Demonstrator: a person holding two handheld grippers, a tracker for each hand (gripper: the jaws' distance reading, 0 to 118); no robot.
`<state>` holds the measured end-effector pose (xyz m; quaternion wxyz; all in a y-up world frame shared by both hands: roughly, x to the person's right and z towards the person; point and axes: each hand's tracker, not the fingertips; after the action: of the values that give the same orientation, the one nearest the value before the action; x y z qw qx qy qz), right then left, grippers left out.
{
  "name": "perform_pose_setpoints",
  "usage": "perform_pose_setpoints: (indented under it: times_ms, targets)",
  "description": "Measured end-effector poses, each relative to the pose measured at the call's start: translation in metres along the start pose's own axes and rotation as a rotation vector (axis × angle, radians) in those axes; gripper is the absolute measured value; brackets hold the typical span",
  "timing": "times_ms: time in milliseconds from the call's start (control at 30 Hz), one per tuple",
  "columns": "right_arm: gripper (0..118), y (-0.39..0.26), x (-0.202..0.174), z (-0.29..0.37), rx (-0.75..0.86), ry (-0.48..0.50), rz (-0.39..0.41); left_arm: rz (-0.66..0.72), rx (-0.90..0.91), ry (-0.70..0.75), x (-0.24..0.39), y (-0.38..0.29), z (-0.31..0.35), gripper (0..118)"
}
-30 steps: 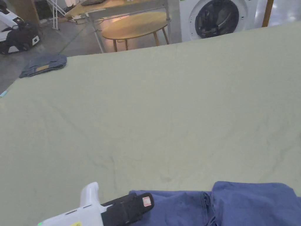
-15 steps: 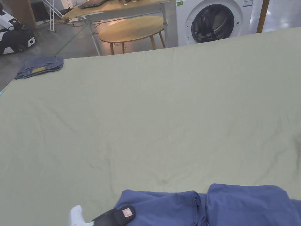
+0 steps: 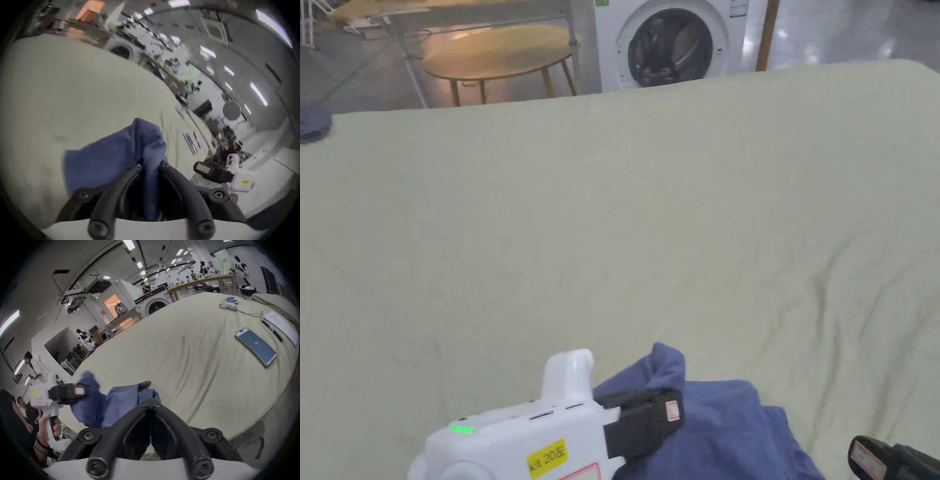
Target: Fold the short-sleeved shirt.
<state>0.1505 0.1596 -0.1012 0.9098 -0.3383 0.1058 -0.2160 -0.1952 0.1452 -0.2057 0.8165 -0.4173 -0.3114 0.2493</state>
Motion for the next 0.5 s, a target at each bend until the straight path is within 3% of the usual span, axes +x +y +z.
perform_pose_setpoints:
  times_ms: [67, 133, 167, 200, 233, 300, 333, 367, 400, 433, 500]
  targets:
    - [0, -0.002, 0.003, 0.006, 0.002, -0.02, 0.015, -0.036, -0.063, -0.098, 0.016, -0.003, -0.032, 7]
    - [0, -0.004, 0.009, 0.008, 0.001, -0.044, 0.006, -0.077, -0.07, -0.059, 0.03, -0.004, -0.052, 9]
    - [0, -0.005, 0.013, 0.009, 0.0, -0.049, -0.003, -0.104, -0.09, -0.055, 0.035, -0.003, -0.058, 23]
    - [0, -0.006, 0.014, 0.01, 0.0, -0.054, -0.014, -0.103, -0.098, -0.072, 0.036, -0.002, -0.063, 48]
    - [0, -0.007, 0.016, 0.011, 0.001, -0.059, -0.027, -0.078, -0.108, -0.107, 0.032, -0.001, -0.065, 51]
    - [0, -0.008, 0.02, 0.014, 0.004, -0.059, -0.041, -0.014, -0.063, -0.177, 0.025, -0.001, -0.061, 49]
    - [0, -0.011, 0.025, 0.015, 0.006, -0.059, -0.046, 0.033, -0.038, -0.209, 0.02, -0.002, -0.059, 36]
    - [0, -0.013, 0.027, 0.016, 0.008, -0.059, -0.047, 0.061, -0.03, -0.22, 0.015, -0.002, -0.058, 15]
    - [0, -0.013, 0.027, 0.016, 0.01, -0.061, -0.05, 0.064, -0.033, -0.211, 0.014, -0.004, -0.062, 7]
    - [0, -0.013, 0.027, 0.016, 0.01, -0.063, -0.053, 0.038, -0.059, -0.152, 0.015, -0.008, -0.071, 1]
    - [0, -0.012, 0.024, 0.016, 0.009, -0.059, -0.051, -0.027, -0.132, -0.087, 0.014, -0.017, -0.086, 0]
